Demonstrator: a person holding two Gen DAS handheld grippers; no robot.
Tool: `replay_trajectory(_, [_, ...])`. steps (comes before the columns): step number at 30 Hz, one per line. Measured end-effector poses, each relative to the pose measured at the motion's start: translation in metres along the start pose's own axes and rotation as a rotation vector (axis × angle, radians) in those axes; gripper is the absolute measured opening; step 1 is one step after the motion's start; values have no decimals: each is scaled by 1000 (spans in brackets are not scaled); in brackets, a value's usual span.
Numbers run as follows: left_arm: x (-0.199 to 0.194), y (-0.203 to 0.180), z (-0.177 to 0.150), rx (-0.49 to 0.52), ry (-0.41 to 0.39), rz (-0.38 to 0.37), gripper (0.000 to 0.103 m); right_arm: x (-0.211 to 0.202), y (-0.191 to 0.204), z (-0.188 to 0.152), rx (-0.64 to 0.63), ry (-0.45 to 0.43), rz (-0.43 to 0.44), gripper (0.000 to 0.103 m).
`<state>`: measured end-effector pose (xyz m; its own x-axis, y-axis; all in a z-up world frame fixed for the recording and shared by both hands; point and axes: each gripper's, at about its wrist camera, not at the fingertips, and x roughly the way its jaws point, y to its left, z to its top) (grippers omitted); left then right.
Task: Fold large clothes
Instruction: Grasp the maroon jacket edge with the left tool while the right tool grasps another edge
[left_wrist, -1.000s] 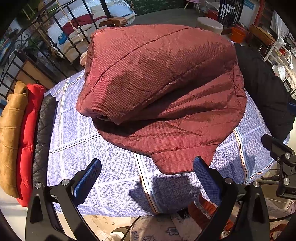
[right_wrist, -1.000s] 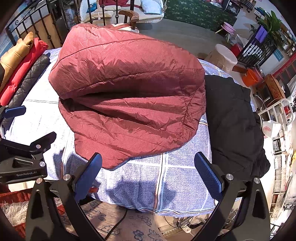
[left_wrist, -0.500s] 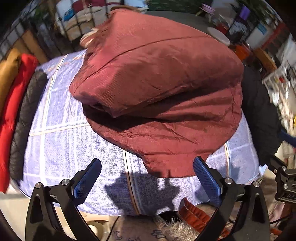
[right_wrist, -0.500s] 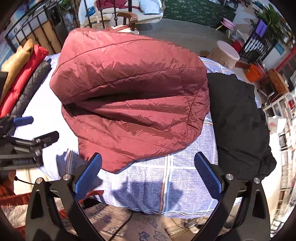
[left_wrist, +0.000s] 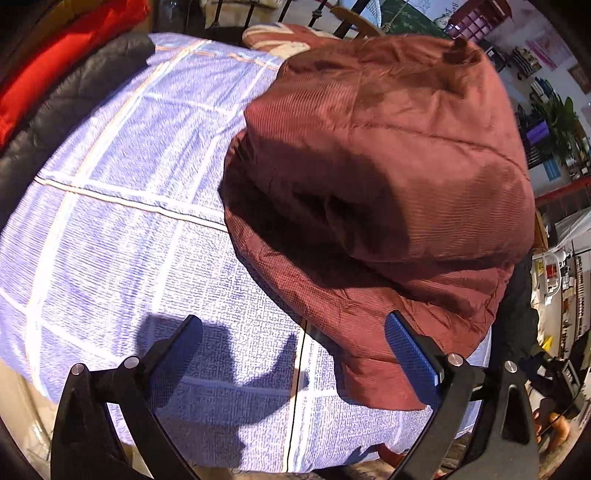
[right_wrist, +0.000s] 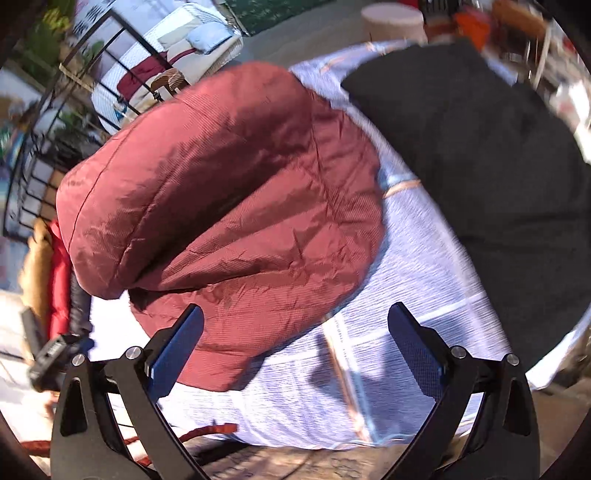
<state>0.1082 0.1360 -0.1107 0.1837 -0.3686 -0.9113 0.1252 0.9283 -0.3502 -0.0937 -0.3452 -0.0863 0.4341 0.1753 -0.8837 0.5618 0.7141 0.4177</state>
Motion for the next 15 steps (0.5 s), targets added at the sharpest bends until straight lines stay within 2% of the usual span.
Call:
replay_trajectory(6, [56, 4, -3, -67, 63, -91, 89, 58, -30, -11, 230, 40, 103, 97])
replay_trajectory(9, [80, 8, 1, -125, 73, -137, 85, 85, -46, -14, 356, 54, 151, 84])
replay_trajectory(11, [96, 8, 6, -146, 98, -159, 81, 102, -51, -14, 409, 52, 150, 76])
replay_trajectory(12, [103, 8, 9, -147, 115, -163, 80, 109, -52, -14, 439, 49, 164, 68])
replay_trajectory(15, [115, 3, 17, -135, 110, -161, 79, 120, -52, -13, 503, 16, 195, 66])
